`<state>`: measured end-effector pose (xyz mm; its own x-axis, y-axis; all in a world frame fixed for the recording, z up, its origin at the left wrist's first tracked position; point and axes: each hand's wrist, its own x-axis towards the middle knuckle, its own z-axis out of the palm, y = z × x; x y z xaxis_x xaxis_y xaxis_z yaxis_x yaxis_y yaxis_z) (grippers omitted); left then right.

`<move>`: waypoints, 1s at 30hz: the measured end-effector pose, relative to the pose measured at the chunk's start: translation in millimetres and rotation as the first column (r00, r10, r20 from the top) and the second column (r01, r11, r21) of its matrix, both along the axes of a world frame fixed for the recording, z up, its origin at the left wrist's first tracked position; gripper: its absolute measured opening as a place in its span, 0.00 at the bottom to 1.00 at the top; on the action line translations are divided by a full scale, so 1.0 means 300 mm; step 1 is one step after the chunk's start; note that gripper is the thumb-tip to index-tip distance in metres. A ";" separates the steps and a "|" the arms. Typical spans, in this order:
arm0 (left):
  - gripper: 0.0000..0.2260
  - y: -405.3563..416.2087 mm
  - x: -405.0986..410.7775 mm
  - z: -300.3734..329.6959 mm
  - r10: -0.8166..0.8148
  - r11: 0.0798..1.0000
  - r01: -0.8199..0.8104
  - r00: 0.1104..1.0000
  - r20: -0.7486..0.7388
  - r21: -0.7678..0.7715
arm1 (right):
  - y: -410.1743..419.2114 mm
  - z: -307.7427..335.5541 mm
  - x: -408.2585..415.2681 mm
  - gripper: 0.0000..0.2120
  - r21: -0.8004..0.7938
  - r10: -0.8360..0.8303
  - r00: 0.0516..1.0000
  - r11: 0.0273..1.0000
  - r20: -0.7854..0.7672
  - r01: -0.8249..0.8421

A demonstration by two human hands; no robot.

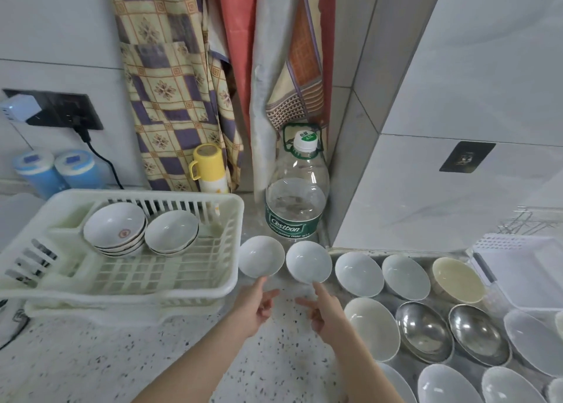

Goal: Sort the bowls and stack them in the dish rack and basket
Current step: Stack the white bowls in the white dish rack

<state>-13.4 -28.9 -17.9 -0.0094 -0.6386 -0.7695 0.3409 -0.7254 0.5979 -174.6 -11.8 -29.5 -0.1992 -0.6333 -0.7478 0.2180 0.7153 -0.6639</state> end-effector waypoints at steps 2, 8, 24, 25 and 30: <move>0.10 -0.015 -0.007 -0.035 0.078 0.997 -0.078 0.997 -0.010 0.005 | -0.021 -0.011 0.000 0.15 -0.005 -0.007 1.000 1.000 -0.013 0.006; 0.12 -0.054 -0.009 -0.082 0.133 0.991 -0.131 0.990 0.055 -0.041 | -0.061 -0.030 -0.005 0.11 -0.066 -0.041 0.998 0.997 -0.041 0.038; 0.09 0.086 0.040 -0.059 0.197 0.980 -0.185 0.950 0.243 -0.071 | 0.034 0.012 0.004 0.11 -0.121 -0.208 0.977 0.972 -0.055 0.200; 0.09 0.106 0.055 -0.056 0.177 0.984 -0.166 0.954 0.241 -0.064 | 0.047 0.027 0.007 0.10 -0.136 -0.225 0.973 0.966 -0.042 0.217; 0.06 0.186 0.137 -0.005 -0.021 0.999 0.029 0.962 0.273 -0.024 | 0.079 0.134 0.026 0.08 -0.236 -0.269 0.963 0.937 -0.024 0.256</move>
